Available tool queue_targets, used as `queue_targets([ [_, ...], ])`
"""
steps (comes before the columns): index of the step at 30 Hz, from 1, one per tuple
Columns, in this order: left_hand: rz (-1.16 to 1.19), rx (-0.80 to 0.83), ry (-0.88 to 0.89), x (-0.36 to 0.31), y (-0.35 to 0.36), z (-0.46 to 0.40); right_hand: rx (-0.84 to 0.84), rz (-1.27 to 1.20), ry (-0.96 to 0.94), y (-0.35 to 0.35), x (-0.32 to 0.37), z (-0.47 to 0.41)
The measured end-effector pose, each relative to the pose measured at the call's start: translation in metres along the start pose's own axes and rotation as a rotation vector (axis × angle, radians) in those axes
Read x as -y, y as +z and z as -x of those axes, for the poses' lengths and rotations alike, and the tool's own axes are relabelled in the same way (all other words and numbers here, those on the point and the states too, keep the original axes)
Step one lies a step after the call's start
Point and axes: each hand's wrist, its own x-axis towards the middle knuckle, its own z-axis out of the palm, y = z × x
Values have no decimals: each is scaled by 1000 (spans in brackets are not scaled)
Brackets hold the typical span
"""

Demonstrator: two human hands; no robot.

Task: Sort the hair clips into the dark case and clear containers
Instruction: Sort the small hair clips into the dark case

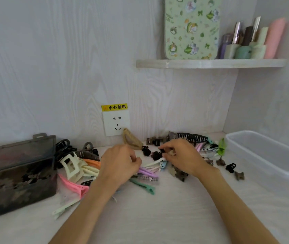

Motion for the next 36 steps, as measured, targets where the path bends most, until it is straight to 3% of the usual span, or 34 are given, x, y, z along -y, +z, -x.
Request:
queue_targets([
  [3, 35, 24, -45, 2, -1, -9, -50, 20, -58, 9, 7, 0],
  [8, 68, 255, 165, -5, 17, -32, 7, 144, -130, 28, 14, 1],
  [10, 13, 324, 182, -5, 26, -34, -5, 77, -138, 26, 16, -1],
  [15, 130, 239, 89, 0, 20, -28, -26, 9, -79, 23, 13, -6],
  [21, 307, 290, -35, 11, 11, -18, -50, -42, 4, 25, 15, -3],
  [26, 385, 210, -93, 16, 9, -14, -125, -41, 64, 31, 18, -3],
  [30, 427, 117, -116, 18, 7, -12, -167, -245, 123, 27, 18, -1],
  [36, 501, -202, -68, 11, -30, 7, -314, -490, 123, 12, 28, 0],
])
